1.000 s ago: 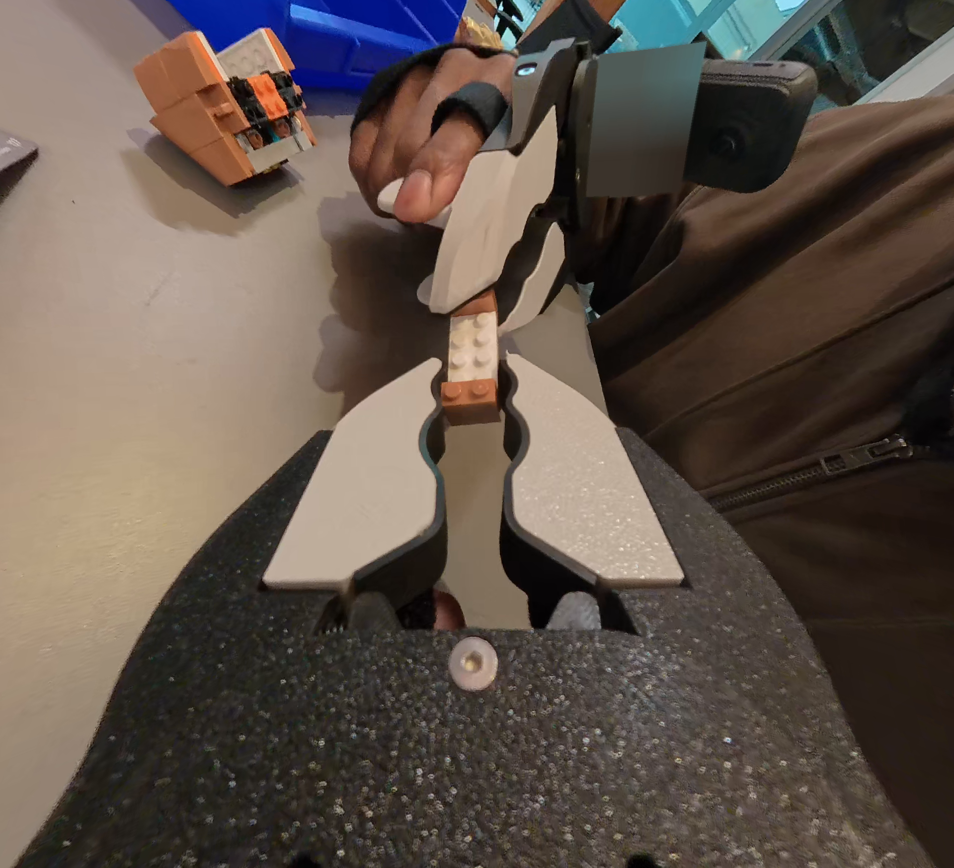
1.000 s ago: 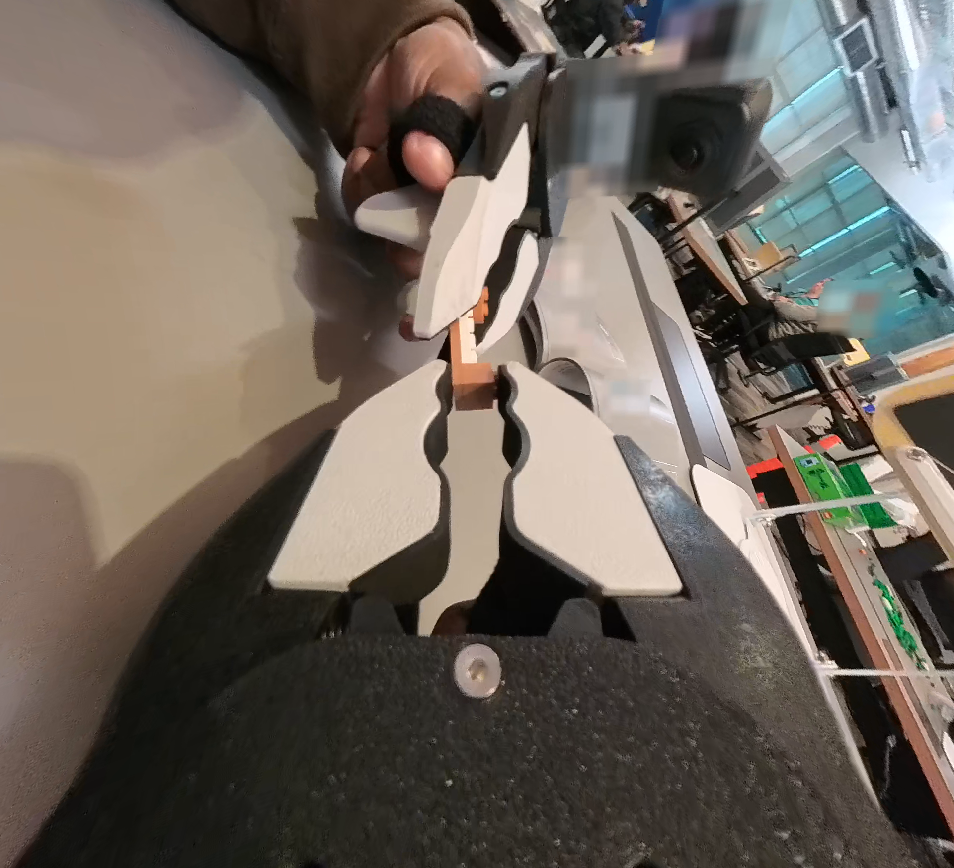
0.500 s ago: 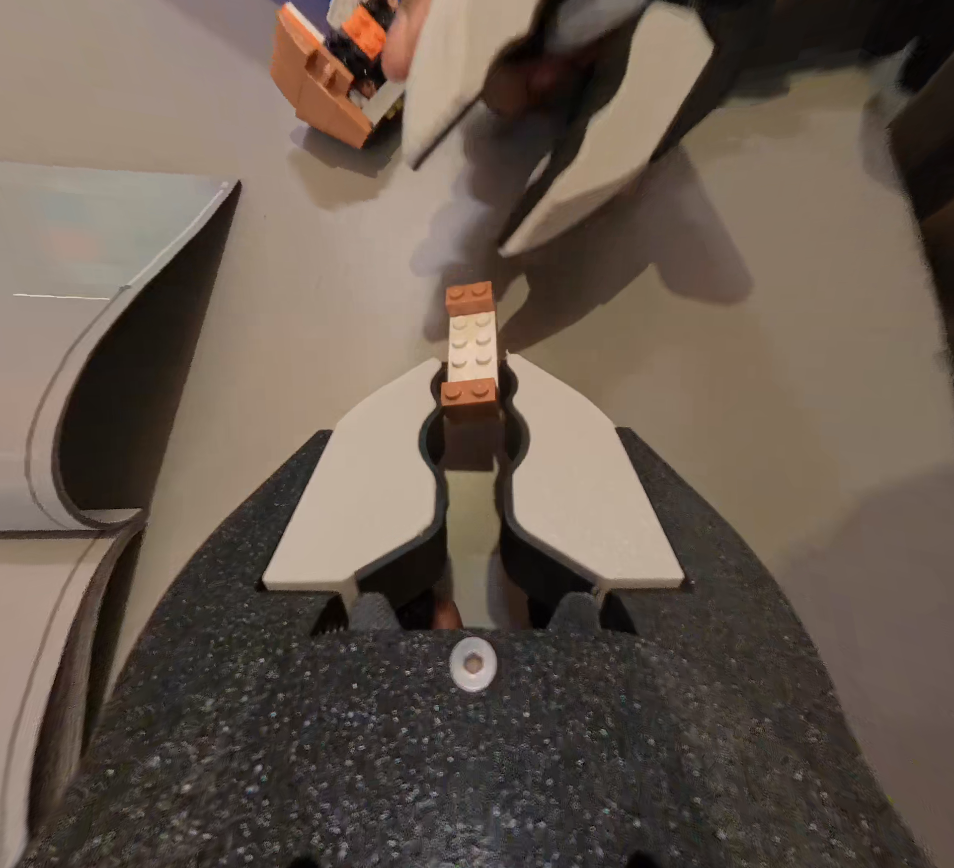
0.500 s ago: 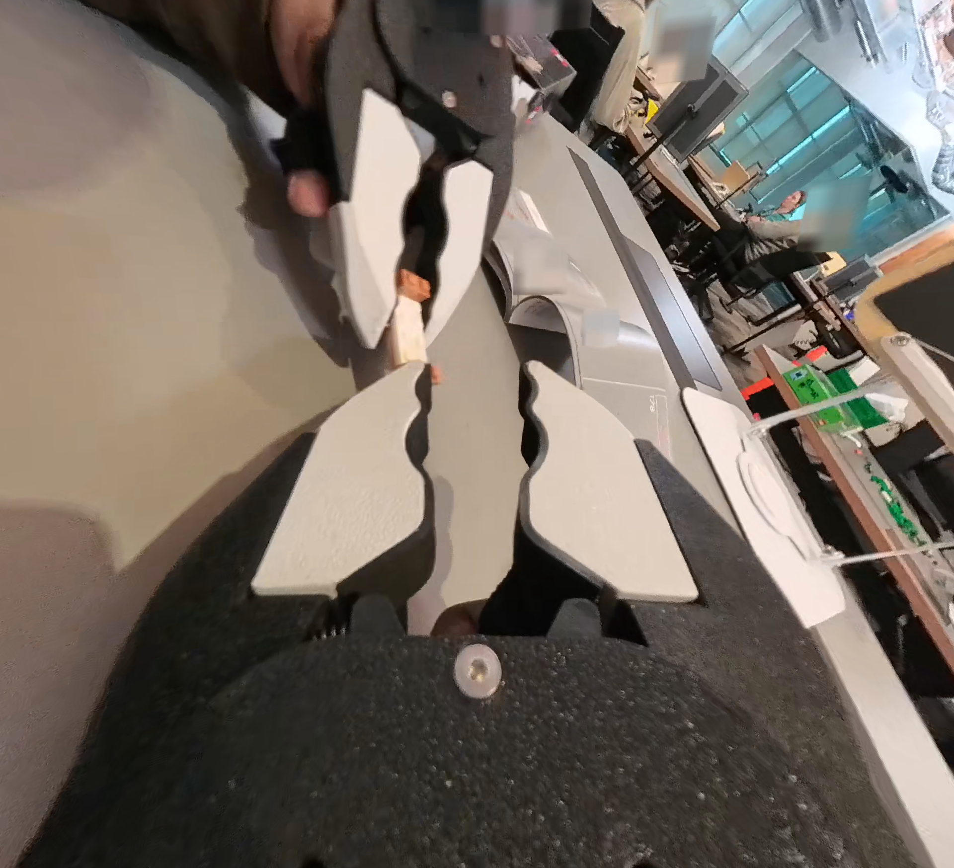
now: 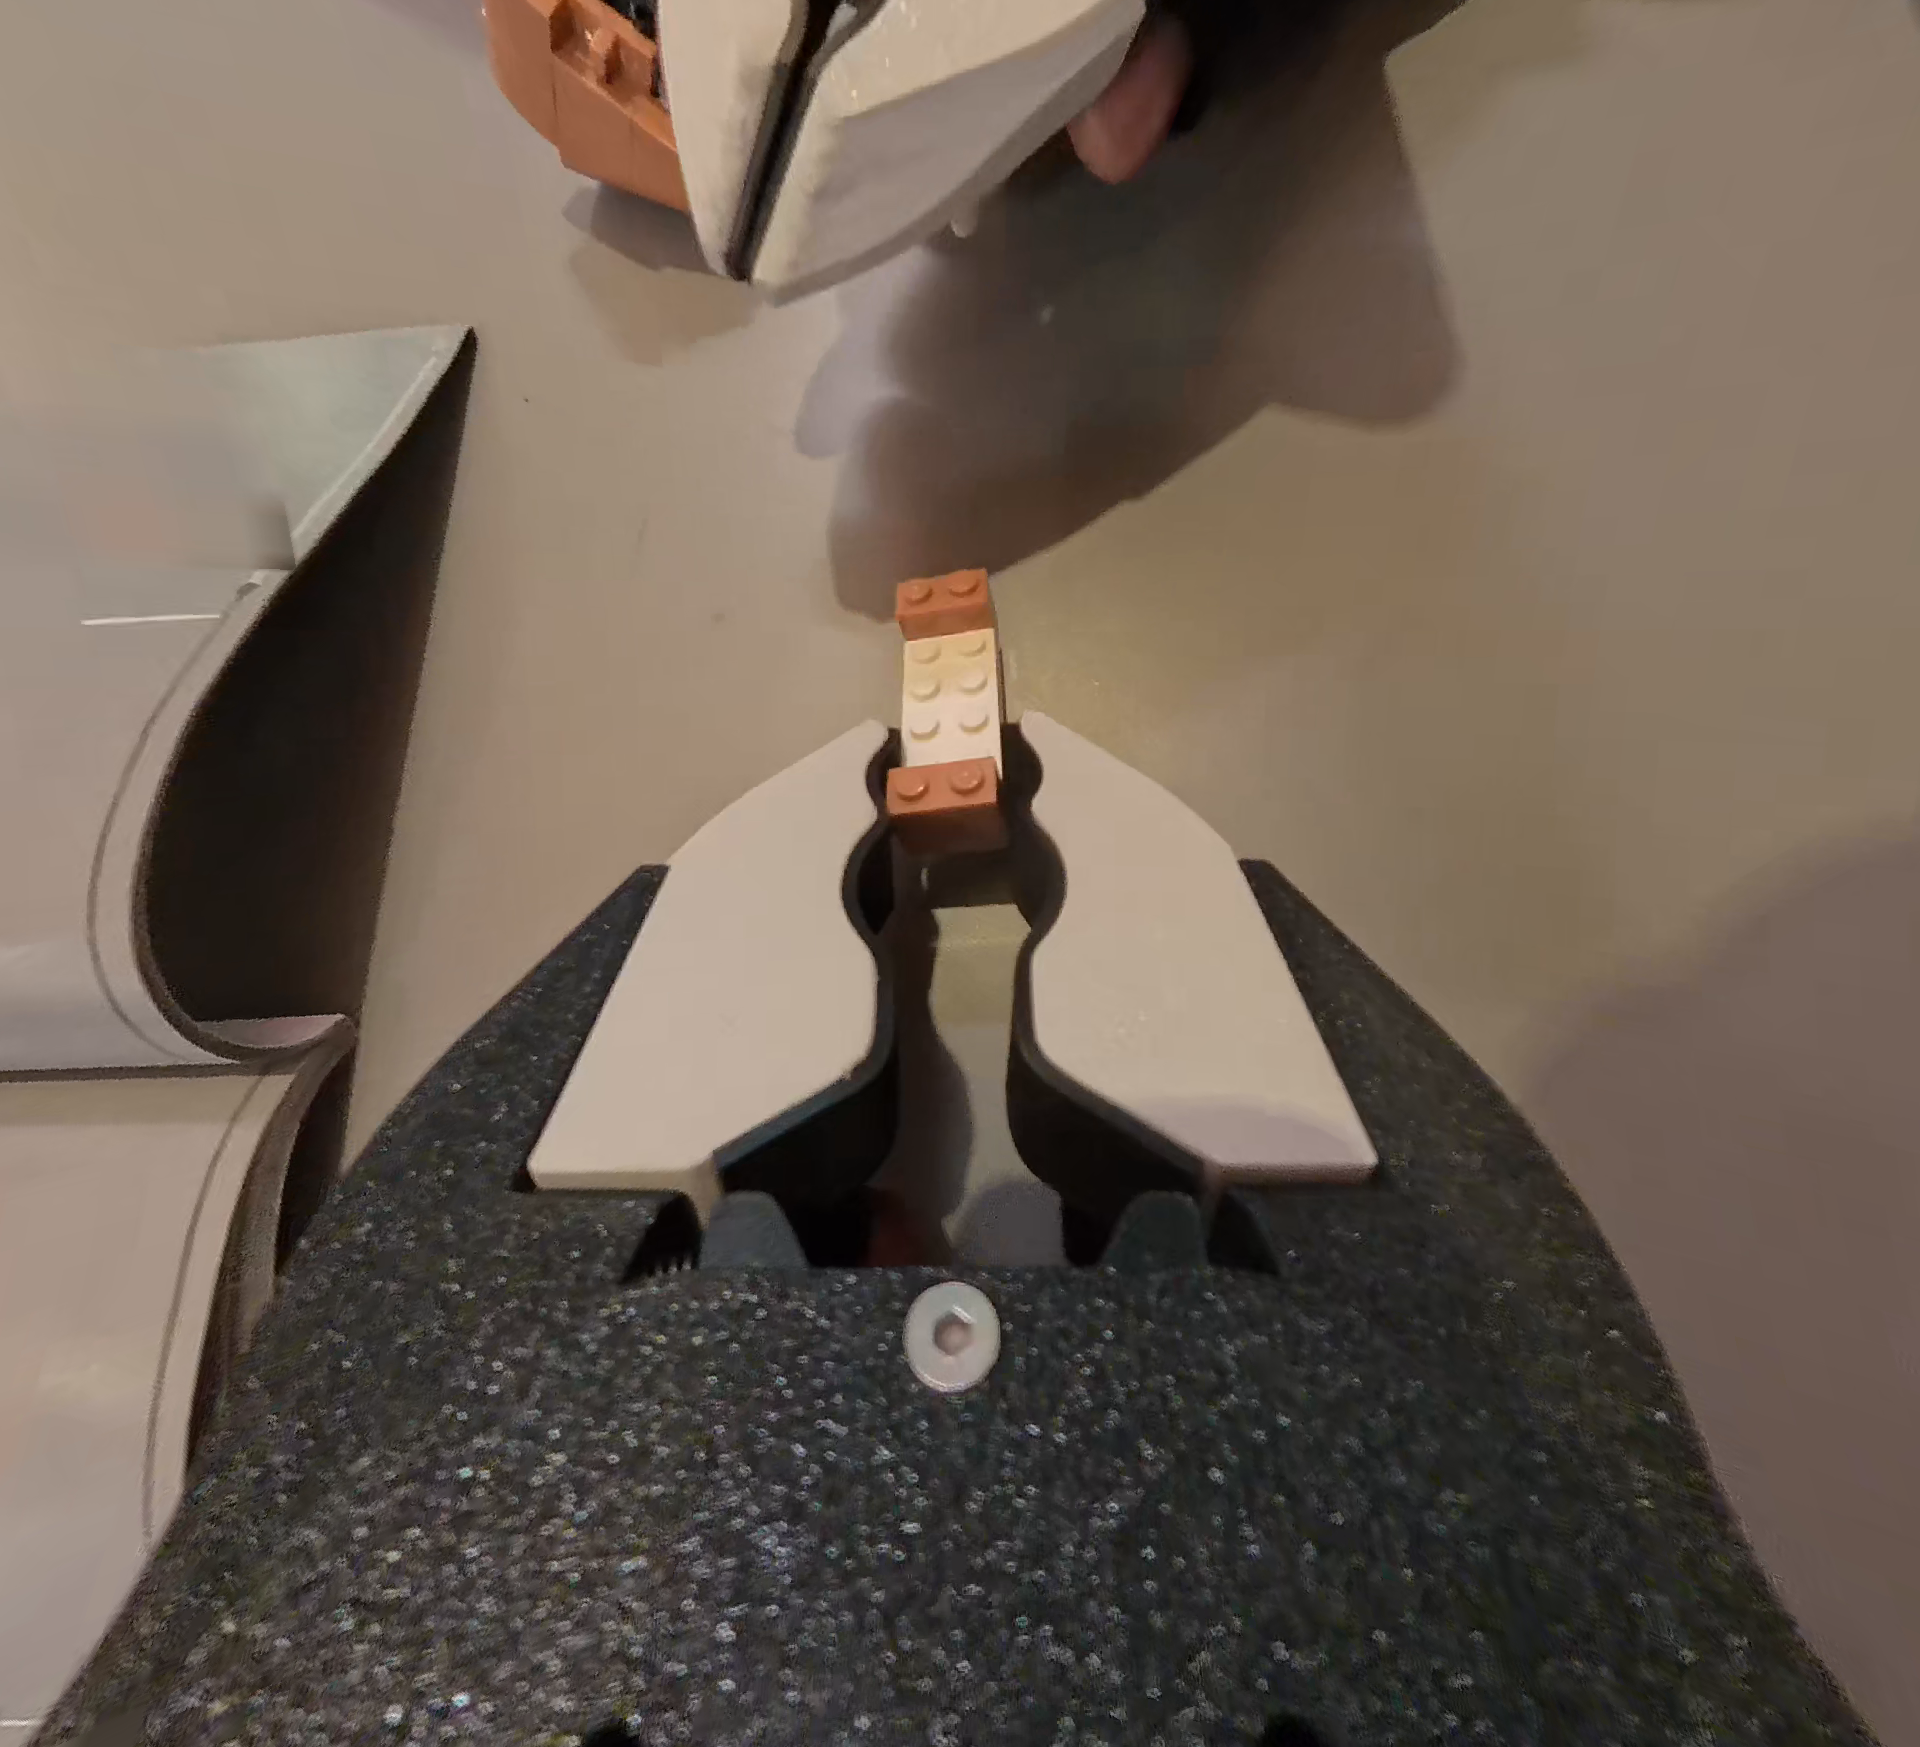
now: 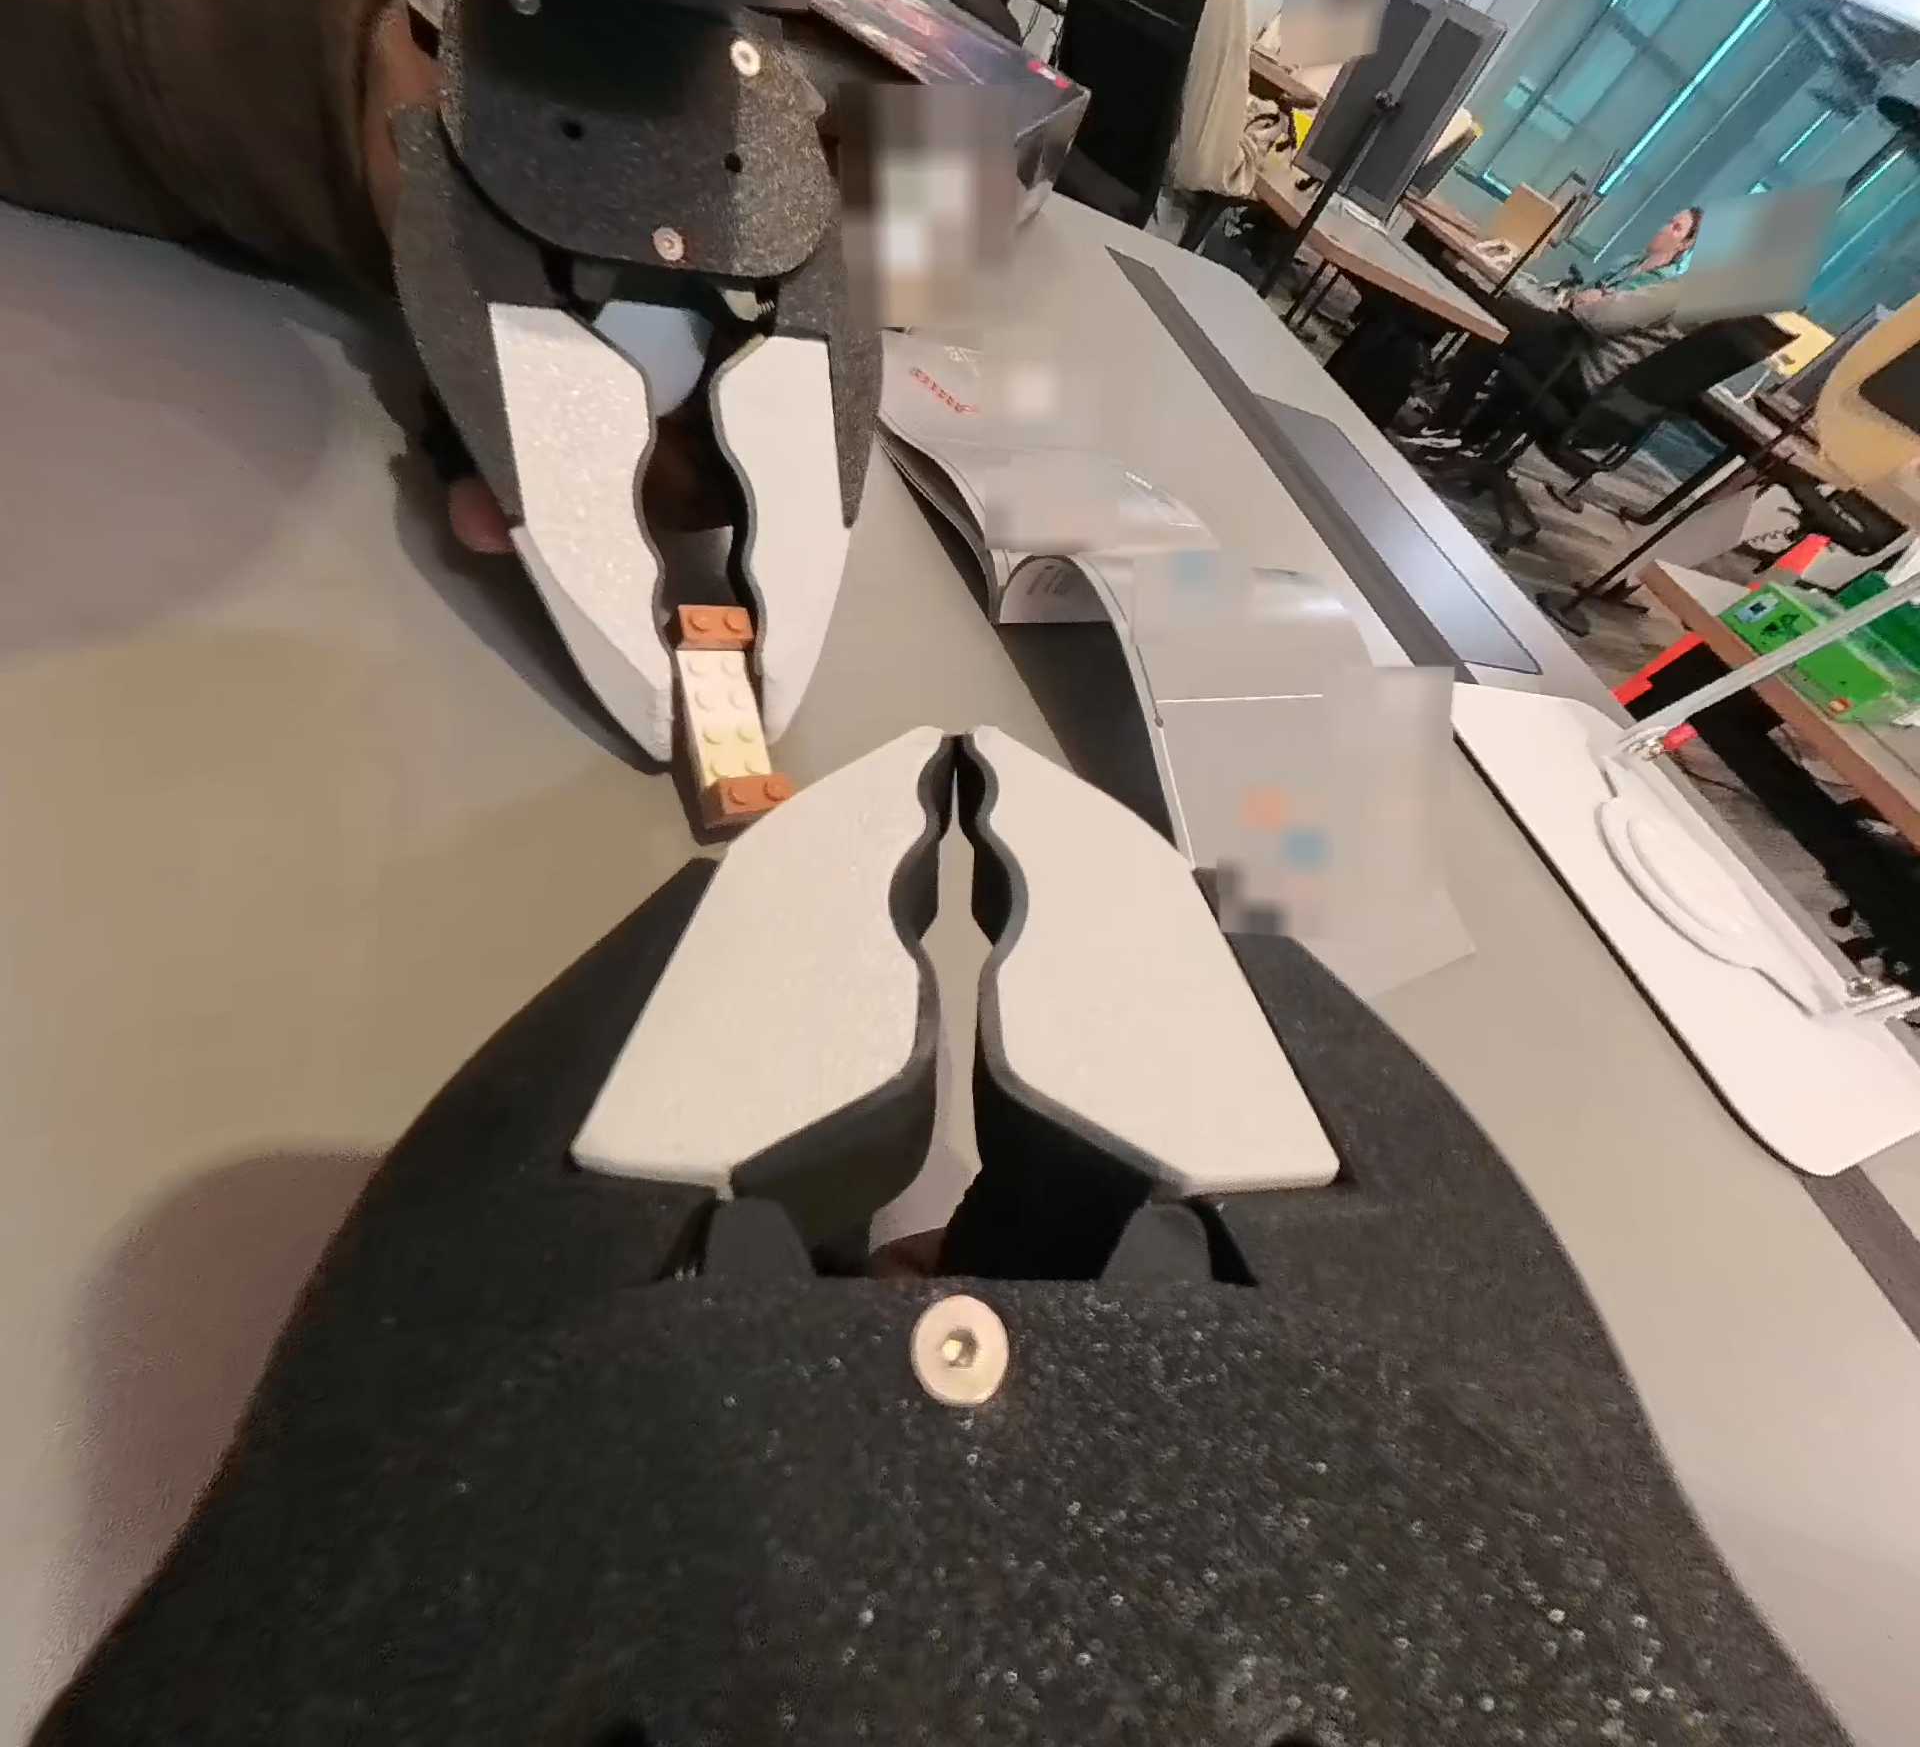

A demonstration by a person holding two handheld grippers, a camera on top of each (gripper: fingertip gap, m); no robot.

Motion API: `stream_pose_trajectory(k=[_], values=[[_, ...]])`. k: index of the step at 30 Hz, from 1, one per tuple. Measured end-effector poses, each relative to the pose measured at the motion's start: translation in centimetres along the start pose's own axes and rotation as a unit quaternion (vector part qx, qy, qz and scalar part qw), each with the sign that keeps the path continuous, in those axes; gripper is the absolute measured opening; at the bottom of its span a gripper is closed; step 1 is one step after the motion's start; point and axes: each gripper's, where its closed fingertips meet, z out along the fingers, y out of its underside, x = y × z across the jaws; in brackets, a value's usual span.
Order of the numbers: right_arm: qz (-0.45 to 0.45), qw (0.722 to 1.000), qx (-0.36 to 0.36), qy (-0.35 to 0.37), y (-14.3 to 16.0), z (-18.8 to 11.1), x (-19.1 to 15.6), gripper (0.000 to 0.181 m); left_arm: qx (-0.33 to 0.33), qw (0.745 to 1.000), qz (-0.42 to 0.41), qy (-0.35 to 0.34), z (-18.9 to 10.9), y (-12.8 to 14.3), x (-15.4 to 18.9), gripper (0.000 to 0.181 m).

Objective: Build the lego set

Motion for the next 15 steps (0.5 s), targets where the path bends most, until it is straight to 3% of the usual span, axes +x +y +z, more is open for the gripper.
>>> stream_pose_trajectory(k=[6, 15], values=[[-0.001, 1.0, -0.014, -0.003, 0.3, 0.1, -0.2, 0.0, -0.024, 0.999, -0.025, 0.025, -0.1, 0.6, 0.7, 0.021], [0.05, 0.999, 0.011, -0.008, -0.7, -0.5, -0.3, 0.0, -0.001, 1.0, -0.017, 0.019, -0.6, 0.0, 0.4, 0.041]])
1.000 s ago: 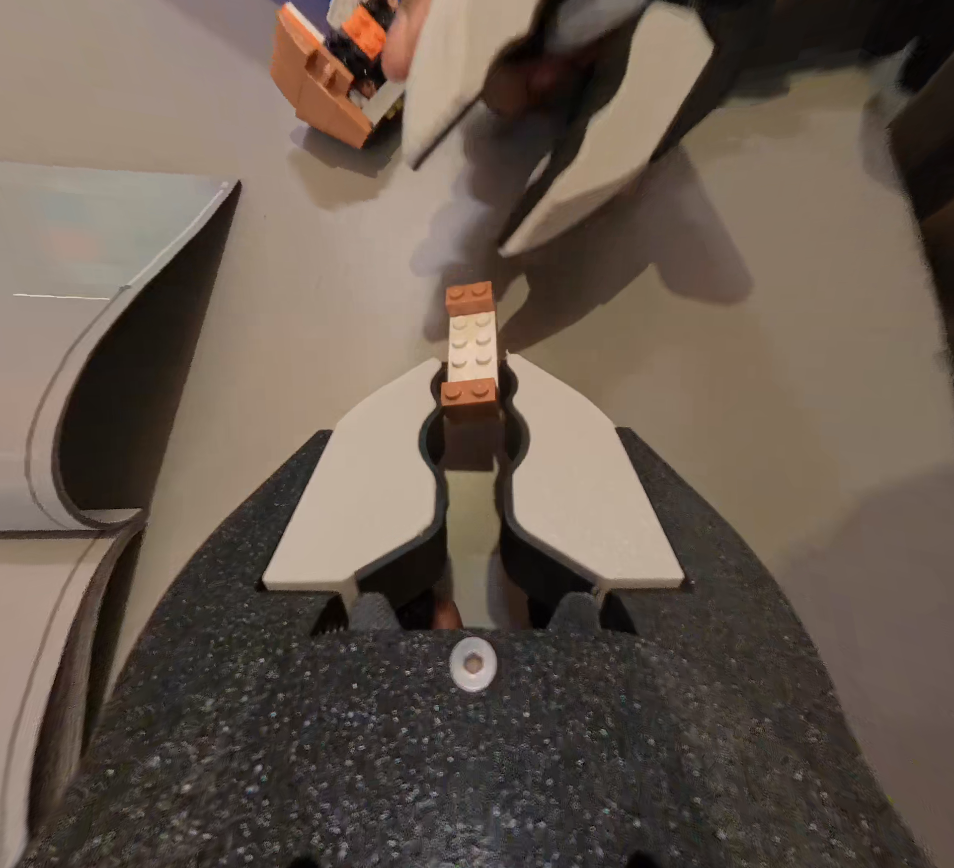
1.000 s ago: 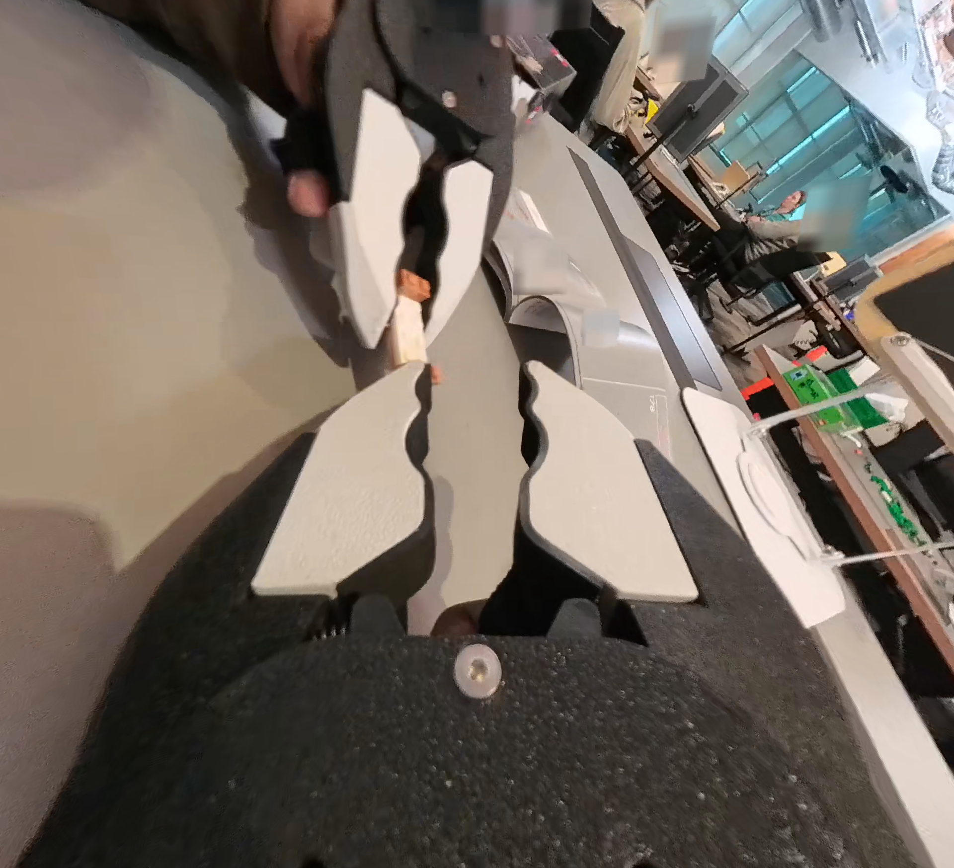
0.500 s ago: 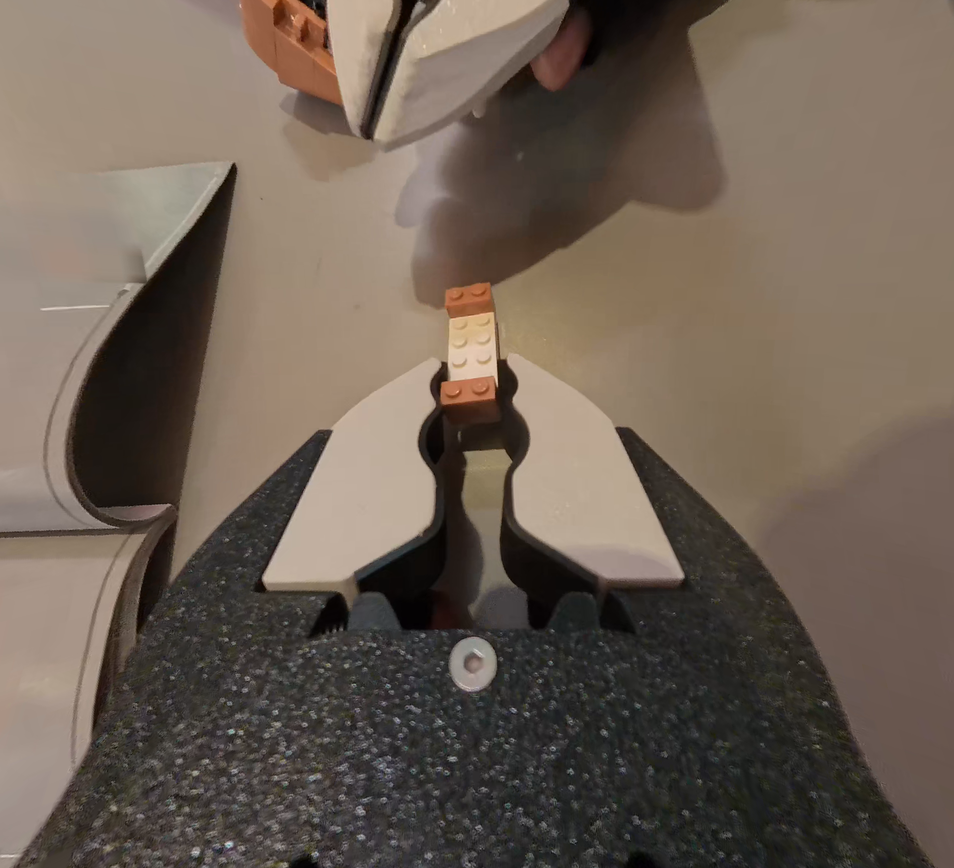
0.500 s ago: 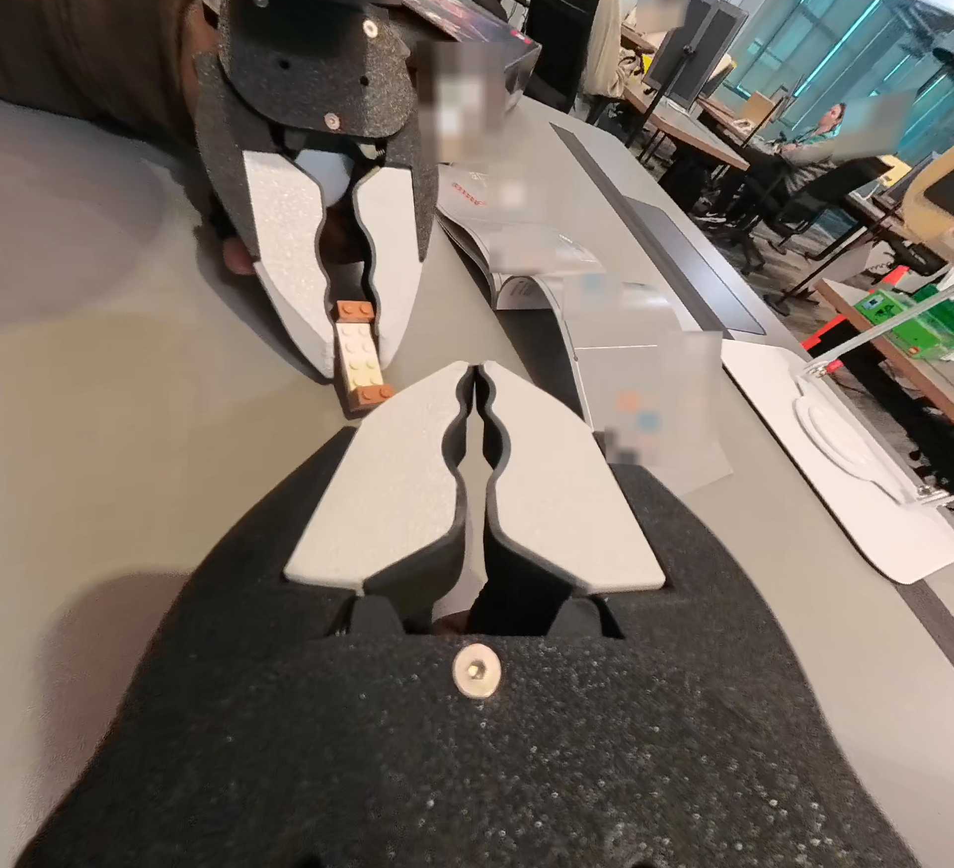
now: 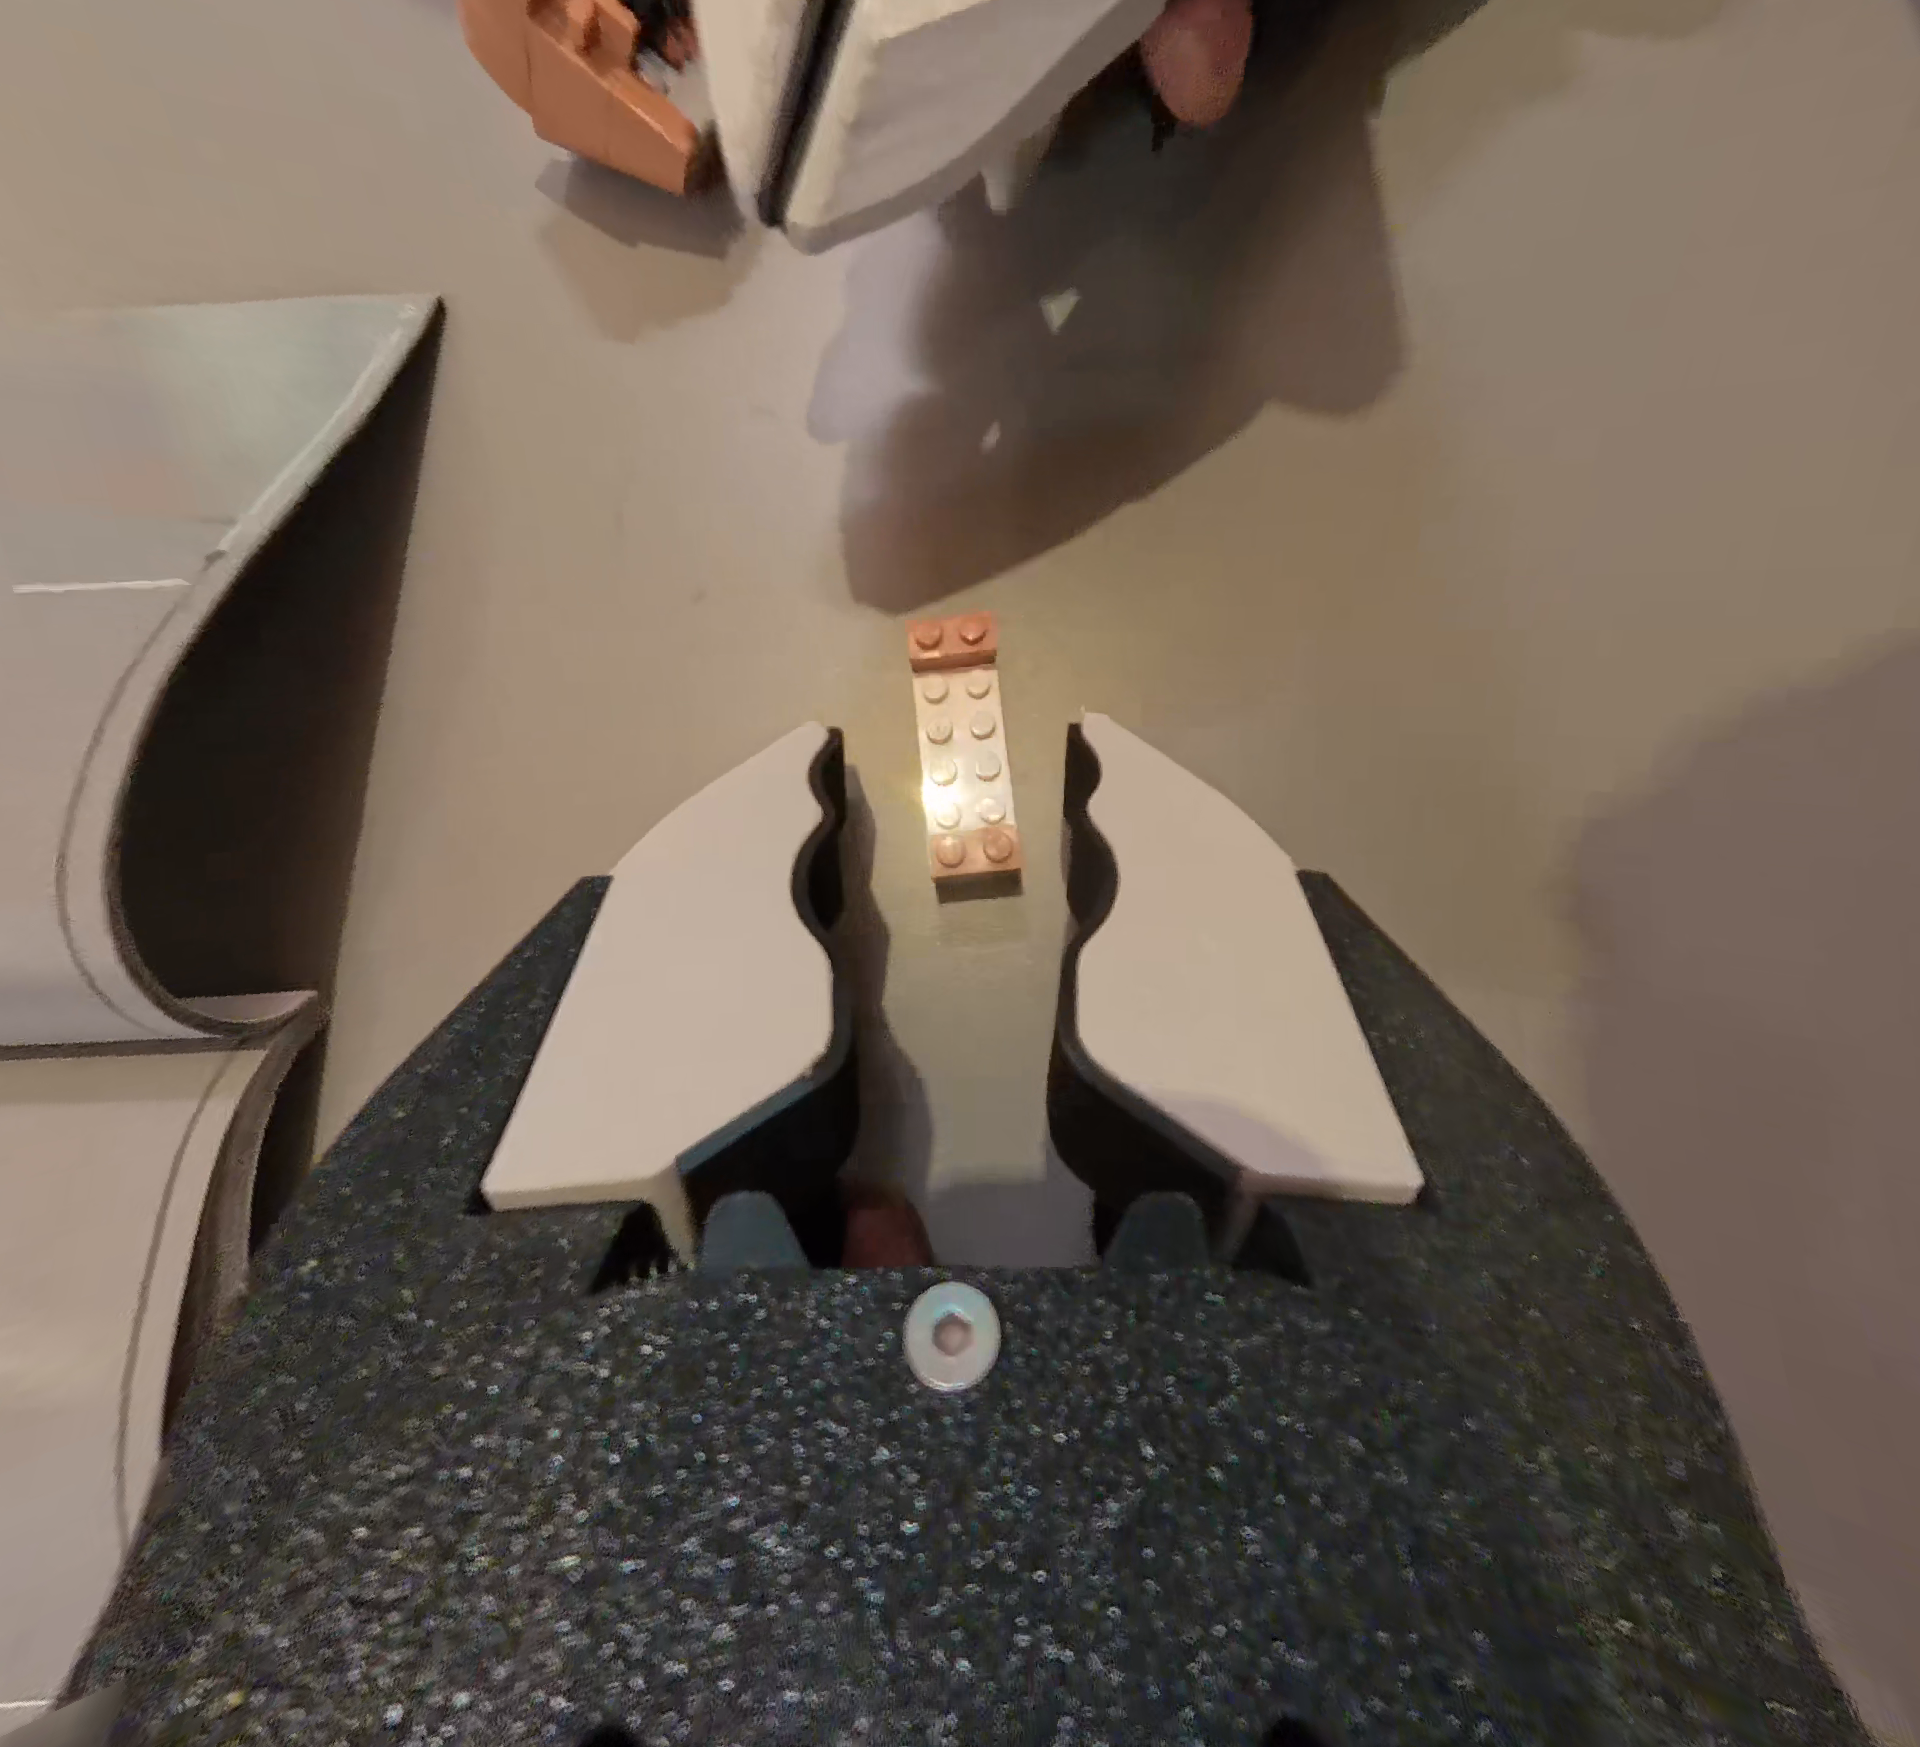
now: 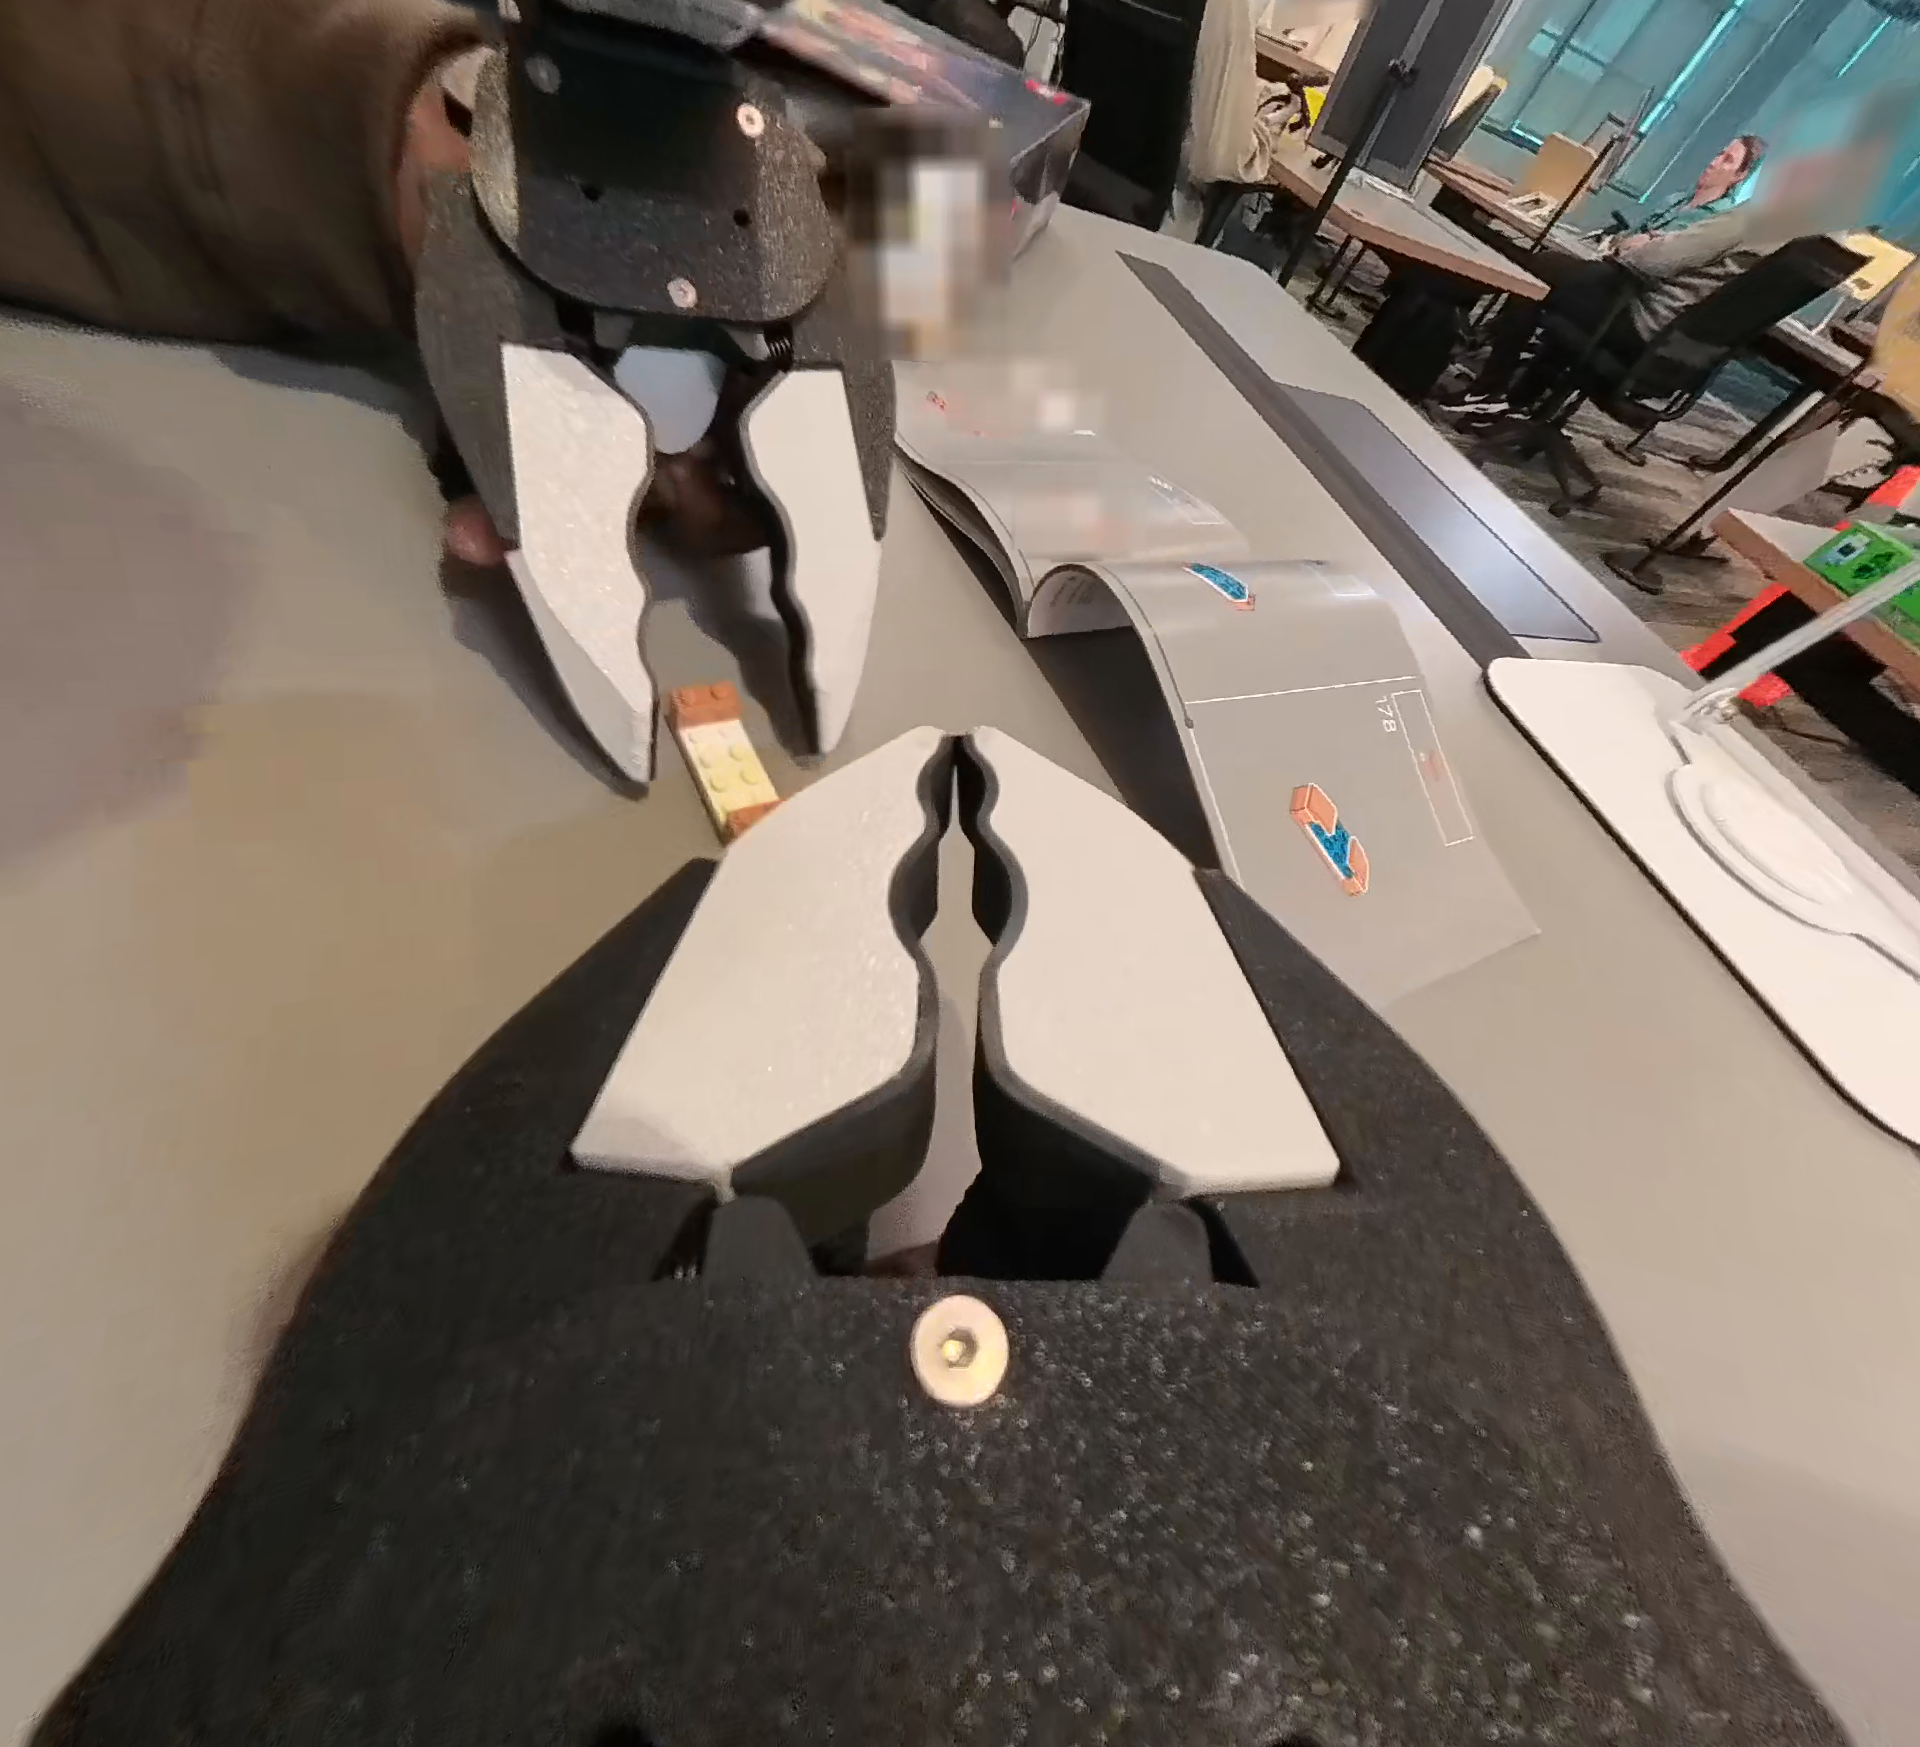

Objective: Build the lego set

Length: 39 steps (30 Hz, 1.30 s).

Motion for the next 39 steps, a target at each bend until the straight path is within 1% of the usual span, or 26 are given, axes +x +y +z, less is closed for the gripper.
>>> stream_pose_trajectory(k=[4, 7, 9, 11, 12, 13, 14, 16, 17, 18, 21, 23, 24, 25, 27, 32, 33, 34, 36, 39], values=[[0.028, 0.999, 0.027, -0.001, -2.1, -1.4, 0.1, 0.0, 0.086, 0.996, 0.004, -0.007, -1.3, -2.7, -0.3, 0.043], [0.01, 1.0, 0.012, 0.022, -3.6, -3.6, 1.4, 0.0, 0.127, 0.991, 0.015, -0.028, -1.9, -3.8, -0.9, 0.042], [-0.034, 0.997, -0.045, 0.052, -3.7, -6.5, 3.7, 0.002, 0.132, 0.99, 0.019, -0.038, -1.9, -3.9, -1.2, 0.042], [-0.099, 0.982, -0.134, 0.09, -2.6, -10.5, 7.4, 0.006, 0.13, 0.991, 0.018, -0.041, -1.8, -3.8, -1.4, 0.042], [-0.132, 0.967, -0.196, 0.096, -1.3, -12.8, 9.6, 0.01, 0.128, 0.991, 0.018, -0.041, -1.7, -3.7, -1.4, 0.041], [-0.176, 0.942, -0.261, 0.112, 0.2, -15.2, 12.5, 0.012, 0.126, 0.991, 0.02, -0.042, -1.7, -3.7, -1.4, 0.041], [-0.228, 0.91, -0.325, 0.122, 2.0, -17.6, 15.7, 0.013, 0.123, 0.991, 0.024, -0.044, -1.7, -3.6, -1.4, 0.041], [-0.305, 0.847, -0.427, 0.092, 6.1, -21.6, 21.3, 0.018, 0.119, 0.991, 0.031, -0.048, -1.6, -3.6, -1.3, 0.041], [-0.325, 0.823, -0.46, 0.067, 8.2, -23.0, 23.7, 0.019, 0.119, 0.991, 0.032, -0.049, -1.6, -3.6, -1.3, 0.041], [-0.339, 0.806, -0.484, 0.035, 10.3, -23.9, 25.5, 0.021, 0.119, 0.991, 0.033, -0.048, -1.6, -3.7, -1.2, 0.041], [-0.358, 0.761, -0.538, -0.062, 16.0, -24.8, 28.7, 0.022, 0.114, 0.991, 0.037, -0.055, -1.4, -3.5, -1.4, 0.04], [-0.373, 0.711, -0.586, -0.112, 19.1, -25.5, 30.1, 0.022, 0.107, 0.992, 0.039, -0.057, -1.2, -3.2, -1.4, 0.04], [-0.377, 0.689, -0.604, -0.132, 20.4, -25.9, 30.6, 0.022, 0.106, 0.992, 0.04, -0.059, -1.1, -3.1, -1.5, 0.04], [-0.377, 0.674, -0.617, -0.149, 21.4, -26.2, 30.9, 0.022, 0.104, 0.992, 0.04, -0.058, -0.9, -3.0, -1.5, 0.039], [-0.377, 0.652, -0.634, -0.172, 22.8, -26.7, 31.3, 0.022, 0.1, 0.993, 0.039, -0.057, -0.8, -2.8, -1.5, 0.039], [-0.399, 0.616, -0.647, -0.204, 25.2, -26.8, 31.1, 0.025, 0.103, 0.993, 0.03, -0.049, -0.7, -2.7, -1.6, 0.038], [-0.404, 0.608, -0.652, -0.205, 25.3, -26.7, 31.3, 0.019, 0.105, 0.993, 0.028, -0.049, -0.8, -2.8, -1.7, 0.038], [-0.4, 0.607, -0.655, -0.206, 25.3, -26.7, 31.3, 0.018, 0.107, 0.993, 0.027, -0.049, -0.8, -2.8, -1.7, 0.038], [-0.389, 0.608, -0.659, -0.21, 25.4, -26.6, 31.3, 0.012, 0.107, 0.993, 0.024, -0.051, -0.9, -2.7, -1.8, 0.038], [-0.387, 0.61, -0.659, -0.21, 25.3, -26.7, 31.2, 0.012, 0.107, 0.992, 0.026, -0.055, -1.1, -2.8, -1.8, 0.037]])
